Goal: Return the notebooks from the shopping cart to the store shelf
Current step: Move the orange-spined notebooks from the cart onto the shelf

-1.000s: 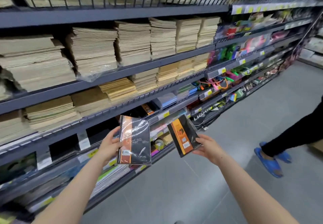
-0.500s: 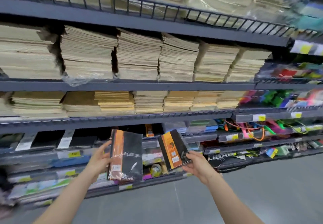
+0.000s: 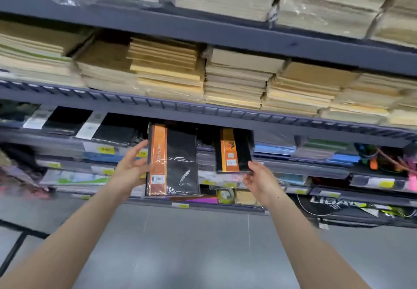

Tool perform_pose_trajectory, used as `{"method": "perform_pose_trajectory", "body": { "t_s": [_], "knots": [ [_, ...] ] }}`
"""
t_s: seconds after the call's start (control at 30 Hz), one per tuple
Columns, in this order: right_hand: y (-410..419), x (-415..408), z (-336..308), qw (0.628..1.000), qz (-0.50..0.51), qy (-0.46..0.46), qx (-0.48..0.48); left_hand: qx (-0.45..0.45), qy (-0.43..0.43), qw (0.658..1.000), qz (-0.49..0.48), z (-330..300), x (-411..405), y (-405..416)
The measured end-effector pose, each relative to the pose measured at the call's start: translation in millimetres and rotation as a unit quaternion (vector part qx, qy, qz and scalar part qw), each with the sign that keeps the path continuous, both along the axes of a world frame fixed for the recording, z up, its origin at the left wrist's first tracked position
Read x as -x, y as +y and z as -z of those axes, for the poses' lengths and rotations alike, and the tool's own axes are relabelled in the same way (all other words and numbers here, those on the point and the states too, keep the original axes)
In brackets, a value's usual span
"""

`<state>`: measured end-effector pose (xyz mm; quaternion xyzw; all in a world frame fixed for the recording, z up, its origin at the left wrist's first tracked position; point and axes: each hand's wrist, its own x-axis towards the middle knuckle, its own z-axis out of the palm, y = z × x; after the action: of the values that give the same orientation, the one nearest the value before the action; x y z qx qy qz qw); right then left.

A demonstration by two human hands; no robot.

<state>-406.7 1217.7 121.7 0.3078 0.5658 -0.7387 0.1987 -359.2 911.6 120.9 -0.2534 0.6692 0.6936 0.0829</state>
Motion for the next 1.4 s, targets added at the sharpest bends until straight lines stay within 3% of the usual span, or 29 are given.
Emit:
{"method": "perform_pose_trajectory", "body": {
  "t_s": [0.27,0.37,0.47,0.57,0.63,0.7,0.9,1.03,1.23,1.4],
  "knots": [
    [-28,18,39,0.992,0.049,0.099,-0.055,0.008,0.007,1.000,0.029,41,23,-23],
    [-25,0,40,0.976,0.015,0.120,-0.183,0.008,0.012,0.999,0.034,36,24,-23],
    [-25,-7,36,0.902,-0.053,0.211,-0.373,0.007,0.025,0.999,0.036,32,26,-23],
    [-32,-2,39,0.781,-0.128,0.325,-0.518,0.005,0.032,0.999,0.041,31,27,-22],
    [-38,4,46,0.691,-0.201,0.383,-0.579,0.000,0.034,0.999,0.042,34,26,-22],
    [-42,10,54,0.649,-0.241,0.406,-0.596,-0.004,0.034,0.999,0.041,39,25,-23],
    [-47,44,64,0.644,-0.197,0.410,-0.615,-0.024,0.043,0.998,0.036,47,26,-24],
    [-50,58,66,0.650,-0.219,0.369,-0.627,-0.025,0.048,0.998,0.038,48,29,-26],
    [-45,51,74,0.628,-0.239,0.391,-0.629,-0.025,0.048,0.998,0.038,48,29,-26],
    [-42,52,77,0.659,-0.253,0.387,-0.593,-0.024,0.049,0.998,0.042,48,27,-25]
  ]
}}
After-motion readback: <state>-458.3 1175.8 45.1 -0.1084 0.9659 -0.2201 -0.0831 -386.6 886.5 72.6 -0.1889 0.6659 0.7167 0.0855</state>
